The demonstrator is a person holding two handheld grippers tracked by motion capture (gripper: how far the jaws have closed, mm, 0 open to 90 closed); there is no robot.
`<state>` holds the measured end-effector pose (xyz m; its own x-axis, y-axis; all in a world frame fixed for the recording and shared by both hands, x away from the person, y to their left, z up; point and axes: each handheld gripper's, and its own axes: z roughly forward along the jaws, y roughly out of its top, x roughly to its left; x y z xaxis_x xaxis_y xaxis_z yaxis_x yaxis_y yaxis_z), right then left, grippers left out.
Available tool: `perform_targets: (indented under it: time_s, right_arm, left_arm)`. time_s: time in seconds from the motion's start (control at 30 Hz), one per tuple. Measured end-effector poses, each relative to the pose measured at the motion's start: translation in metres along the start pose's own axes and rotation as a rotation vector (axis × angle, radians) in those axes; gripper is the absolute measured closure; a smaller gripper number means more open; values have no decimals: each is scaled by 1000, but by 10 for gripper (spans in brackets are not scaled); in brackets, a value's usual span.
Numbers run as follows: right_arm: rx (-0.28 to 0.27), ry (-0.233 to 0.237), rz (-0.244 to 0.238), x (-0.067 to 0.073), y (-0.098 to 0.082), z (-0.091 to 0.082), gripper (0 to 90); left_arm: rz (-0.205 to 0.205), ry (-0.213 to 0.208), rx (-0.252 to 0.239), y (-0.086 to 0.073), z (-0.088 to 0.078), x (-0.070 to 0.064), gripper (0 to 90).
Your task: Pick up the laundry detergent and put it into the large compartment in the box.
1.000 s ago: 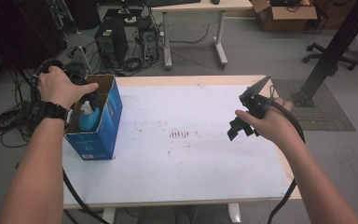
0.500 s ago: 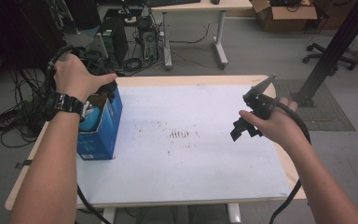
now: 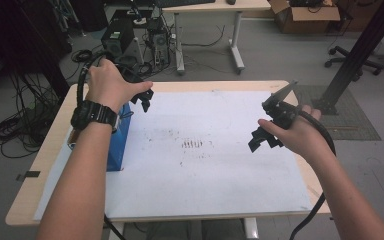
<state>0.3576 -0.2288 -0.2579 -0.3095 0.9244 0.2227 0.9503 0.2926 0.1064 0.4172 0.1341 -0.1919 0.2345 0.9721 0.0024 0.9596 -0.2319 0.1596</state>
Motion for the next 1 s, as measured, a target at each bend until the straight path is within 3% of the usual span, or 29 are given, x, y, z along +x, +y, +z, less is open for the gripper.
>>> perform_targets:
  time_s: [0.37,0.73,1.0]
  right_arm:
    - [-8,1,10,-6,-5,0,38]
    - [-4,3,15,-11,-7,3,38]
    - [0,6,20,-12,-6,6,38]
  left_arm:
    - [46,-37,19,2,23,-27,143]
    - [74,-50,44,3,47,-43,48]
    - [89,-61,58,3,60,-51,49]
